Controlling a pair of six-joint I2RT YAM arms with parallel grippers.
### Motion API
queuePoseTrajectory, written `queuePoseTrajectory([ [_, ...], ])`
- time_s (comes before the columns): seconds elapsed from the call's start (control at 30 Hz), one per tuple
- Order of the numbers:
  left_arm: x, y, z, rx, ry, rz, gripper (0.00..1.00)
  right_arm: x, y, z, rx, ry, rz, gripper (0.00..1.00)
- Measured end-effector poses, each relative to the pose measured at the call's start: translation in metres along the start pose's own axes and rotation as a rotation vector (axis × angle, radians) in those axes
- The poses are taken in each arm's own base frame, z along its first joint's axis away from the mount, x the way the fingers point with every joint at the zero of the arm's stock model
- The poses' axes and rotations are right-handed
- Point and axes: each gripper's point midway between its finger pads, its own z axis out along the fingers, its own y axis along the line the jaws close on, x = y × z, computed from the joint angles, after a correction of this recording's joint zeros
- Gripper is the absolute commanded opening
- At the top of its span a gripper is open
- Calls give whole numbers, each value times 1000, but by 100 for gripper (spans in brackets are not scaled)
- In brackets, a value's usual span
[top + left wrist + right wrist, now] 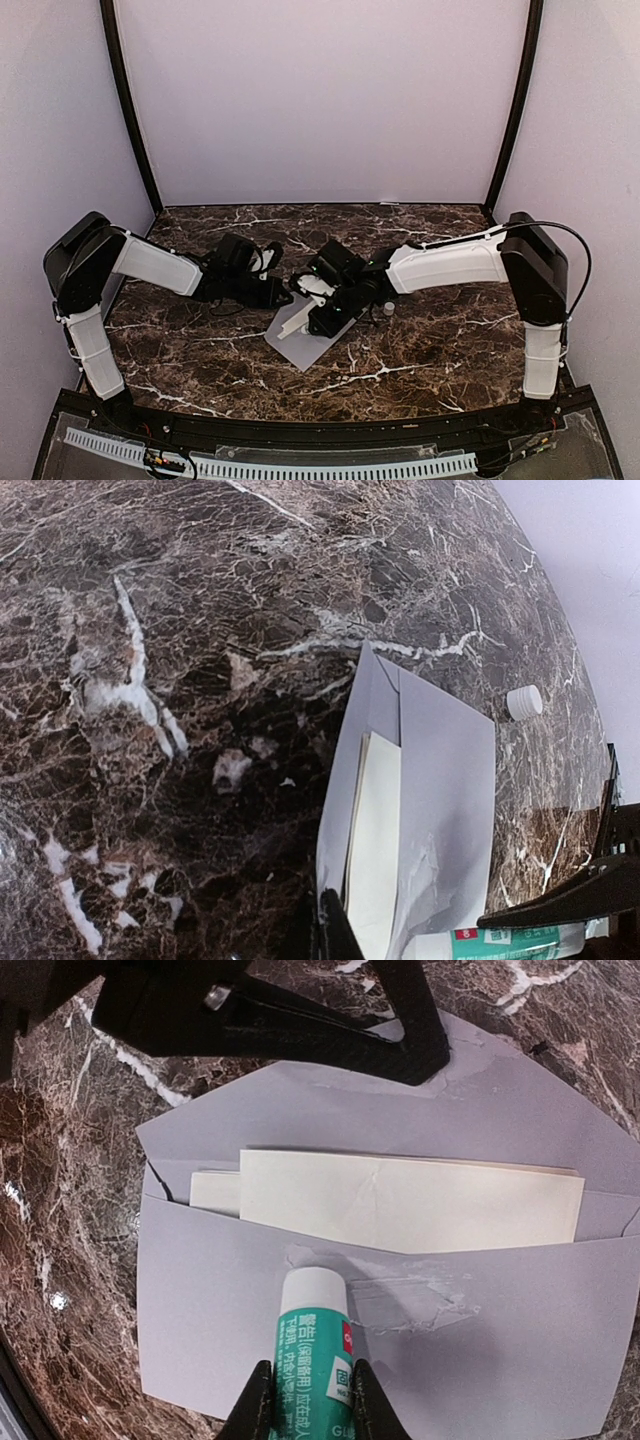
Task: Place the letter into the envelope and seal it
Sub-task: Paint the envelope at the center of the board.
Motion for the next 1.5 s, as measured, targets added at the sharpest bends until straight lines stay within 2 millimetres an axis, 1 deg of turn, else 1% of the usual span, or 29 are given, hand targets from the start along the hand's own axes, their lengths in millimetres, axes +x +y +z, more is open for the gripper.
queuePoseTrajectory([
  [0.13,0,0,0,-1,0,0,0,-1,-10,-1,14,-2,31,0],
  [0.4,0,1,1,-1,1,-1,0,-5,-57,-6,85,-19,127,0],
  [0.5,1,1,1,-2,2,-1,0,-6,-64,-7,95,-21,136,0],
  [0.6,0,1,1,-2,2,-1,0,-6,-64,-7,95,-21,134,0],
  [0.73,1,1,1,-2,3,-1,0,-6,-55,-7,85,-16,116,0],
  [0.87,2,2,1,-4,10,-4,0,-2,-36,-6,63,10,84,0],
  [1.0,2,2,1,-4,10,-4,0,3,-11,-4,25,34,45,0],
  [1.1,2,2,1,-4,10,-4,0,4,-1,-3,10,46,30,0],
  [1.3,2,2,1,-4,10,-4,0,4,-1,-3,13,54,35,0],
  [1.5,2,2,1,-5,8,-4,0,3,-18,-4,25,52,85,0],
])
